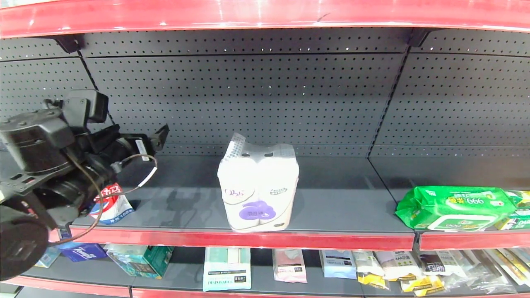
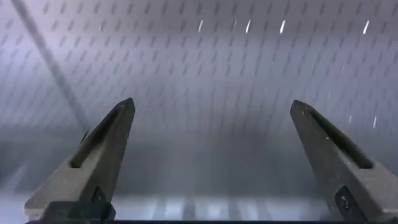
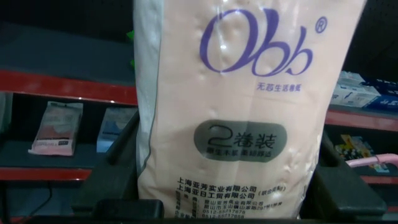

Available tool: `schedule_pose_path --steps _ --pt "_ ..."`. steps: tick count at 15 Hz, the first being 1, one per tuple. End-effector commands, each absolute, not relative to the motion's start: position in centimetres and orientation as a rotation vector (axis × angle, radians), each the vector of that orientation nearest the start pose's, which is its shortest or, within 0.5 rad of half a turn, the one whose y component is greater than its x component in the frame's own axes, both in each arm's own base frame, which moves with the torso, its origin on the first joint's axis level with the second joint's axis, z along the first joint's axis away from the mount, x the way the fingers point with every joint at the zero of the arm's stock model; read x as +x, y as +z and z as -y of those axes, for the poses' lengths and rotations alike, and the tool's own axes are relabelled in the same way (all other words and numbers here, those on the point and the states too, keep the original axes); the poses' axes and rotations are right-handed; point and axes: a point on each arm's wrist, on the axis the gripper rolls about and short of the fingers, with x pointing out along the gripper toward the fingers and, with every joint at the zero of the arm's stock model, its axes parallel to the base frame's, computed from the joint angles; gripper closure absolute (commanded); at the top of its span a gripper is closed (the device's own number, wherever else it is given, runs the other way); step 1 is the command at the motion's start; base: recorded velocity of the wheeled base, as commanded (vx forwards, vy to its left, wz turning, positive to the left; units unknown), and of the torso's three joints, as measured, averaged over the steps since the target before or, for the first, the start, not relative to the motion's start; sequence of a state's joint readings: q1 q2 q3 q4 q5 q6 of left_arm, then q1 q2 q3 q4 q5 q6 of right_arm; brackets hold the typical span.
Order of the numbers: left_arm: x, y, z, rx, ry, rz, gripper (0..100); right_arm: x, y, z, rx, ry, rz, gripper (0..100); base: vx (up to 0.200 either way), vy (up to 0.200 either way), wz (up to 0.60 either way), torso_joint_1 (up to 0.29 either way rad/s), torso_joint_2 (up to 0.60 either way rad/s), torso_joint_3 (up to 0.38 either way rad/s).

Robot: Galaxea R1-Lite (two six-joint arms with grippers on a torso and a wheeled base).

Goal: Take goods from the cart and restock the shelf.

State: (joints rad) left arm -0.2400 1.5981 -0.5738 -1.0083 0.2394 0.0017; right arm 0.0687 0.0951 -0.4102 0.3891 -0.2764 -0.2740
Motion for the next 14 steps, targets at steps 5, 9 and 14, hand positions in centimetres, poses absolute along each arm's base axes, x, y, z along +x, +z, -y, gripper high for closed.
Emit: schedule_pose_path --steps 5,9,14 --pt "3.0 20.8 0.7 0.036 -0.228 -0.183 0 -5.2 14.4 1.0 -0.271 -0.213 -0.125 100 0.0 0.0 0.0 0.0 0.0 0.0" --pt "-5.5 16.3 -1.8 0.125 -0.28 -0.206 0 -3.5 17.0 0.7 -0.274 -0.091 -0.17 100 0.0 0.0 0.0 0.0 0.0 0.0" --pt "-7.9 13.3 -2.6 0.148 -0.284 -0.195 0 -0.5 19.9 0.3 -0.279 -0.043 -0.157 100 0.0 0.0 0.0 0.0 0.0 0.0"
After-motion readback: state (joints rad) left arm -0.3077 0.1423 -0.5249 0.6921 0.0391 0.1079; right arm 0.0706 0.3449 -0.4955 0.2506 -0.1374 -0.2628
